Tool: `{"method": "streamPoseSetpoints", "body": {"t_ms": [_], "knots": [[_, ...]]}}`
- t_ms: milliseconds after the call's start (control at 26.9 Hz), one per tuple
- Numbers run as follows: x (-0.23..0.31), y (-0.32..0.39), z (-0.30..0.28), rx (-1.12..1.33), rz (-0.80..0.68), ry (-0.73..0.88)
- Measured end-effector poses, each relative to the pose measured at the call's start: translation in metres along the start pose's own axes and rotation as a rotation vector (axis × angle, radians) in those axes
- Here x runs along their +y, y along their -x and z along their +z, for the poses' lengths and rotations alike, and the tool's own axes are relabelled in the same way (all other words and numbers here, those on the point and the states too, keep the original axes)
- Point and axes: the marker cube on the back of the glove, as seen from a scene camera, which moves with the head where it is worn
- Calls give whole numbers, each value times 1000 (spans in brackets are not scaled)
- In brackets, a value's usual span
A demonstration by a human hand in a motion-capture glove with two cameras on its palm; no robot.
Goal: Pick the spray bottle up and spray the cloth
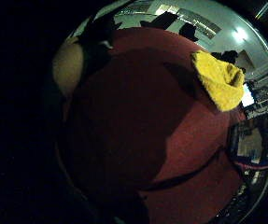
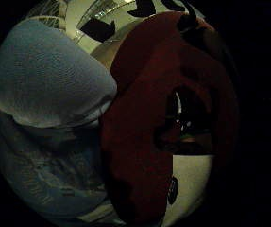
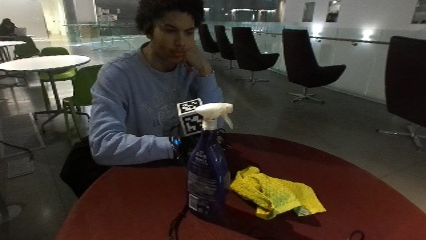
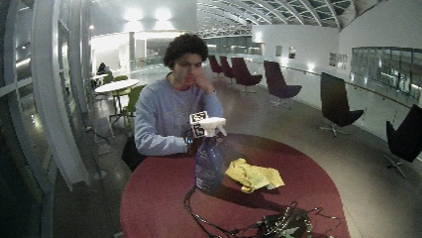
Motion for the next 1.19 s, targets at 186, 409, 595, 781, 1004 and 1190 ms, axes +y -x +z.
{"method": "streamPoseSetpoints", "body": {"t_ms": [186,409,595,781,1004,1190], "knots": [[9,-6,-16,-18,24,16],[38,-36,-55,14,122,8],[71,-52,-78,31,214,-12],[99,-71,-93,16,323,-32],[123,-92,-102,-13,446,-36],[134,-114,-110,-253,580,-107]]}}
